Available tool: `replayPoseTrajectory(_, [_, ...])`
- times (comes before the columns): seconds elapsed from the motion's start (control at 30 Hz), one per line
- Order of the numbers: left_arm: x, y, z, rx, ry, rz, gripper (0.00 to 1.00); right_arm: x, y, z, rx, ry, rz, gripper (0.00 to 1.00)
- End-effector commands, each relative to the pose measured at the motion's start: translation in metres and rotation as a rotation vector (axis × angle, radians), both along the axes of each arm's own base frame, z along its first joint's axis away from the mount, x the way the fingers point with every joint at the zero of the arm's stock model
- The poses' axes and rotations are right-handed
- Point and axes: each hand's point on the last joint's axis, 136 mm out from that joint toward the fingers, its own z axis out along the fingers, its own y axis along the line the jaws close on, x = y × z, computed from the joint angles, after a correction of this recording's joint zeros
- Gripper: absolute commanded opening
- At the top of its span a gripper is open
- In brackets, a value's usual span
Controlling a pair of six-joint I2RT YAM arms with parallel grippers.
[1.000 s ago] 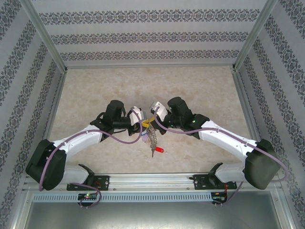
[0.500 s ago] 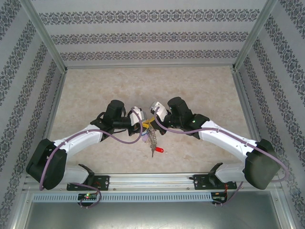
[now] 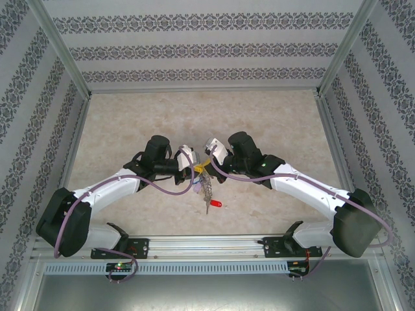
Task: Put the keys on the keyring
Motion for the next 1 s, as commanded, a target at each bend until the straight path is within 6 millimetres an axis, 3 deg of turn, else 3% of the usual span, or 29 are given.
replayPoseTrajectory(0.0, [-0.002,-0.01,0.016,-0.03,-0.037,-0.049,0.03,-0.004,0.009,0.021,0.062,-0.023,0.052,0.0])
replayPoseTrajectory(0.17, [-0.001,-0.01,0.018,-0.037,-0.044,-0.048,0.0,-0.004,0.007,0.015,0.046,-0.013,0.043,0.0])
replayPoseTrajectory(0.47, [0.006,-0.004,0.012,-0.085,-0.066,0.049,0.0,0.017,-0.02,0.0,0.016,0.021,-0.115,0.0])
replayPoseTrajectory(0.67, [0.008,-0.002,0.006,-0.129,-0.053,0.087,0.0,0.019,-0.021,-0.006,0.027,0.032,-0.131,0.0])
replayPoseTrajectory(0.83, [0.006,-0.001,-0.001,-0.111,-0.041,0.087,0.0,0.017,-0.014,0.005,0.066,0.031,-0.097,0.0])
replayPoseTrajectory(0.97, [0.002,0.0,-0.002,-0.075,-0.043,0.067,0.18,0.012,-0.008,0.016,0.102,0.027,-0.055,0.0])
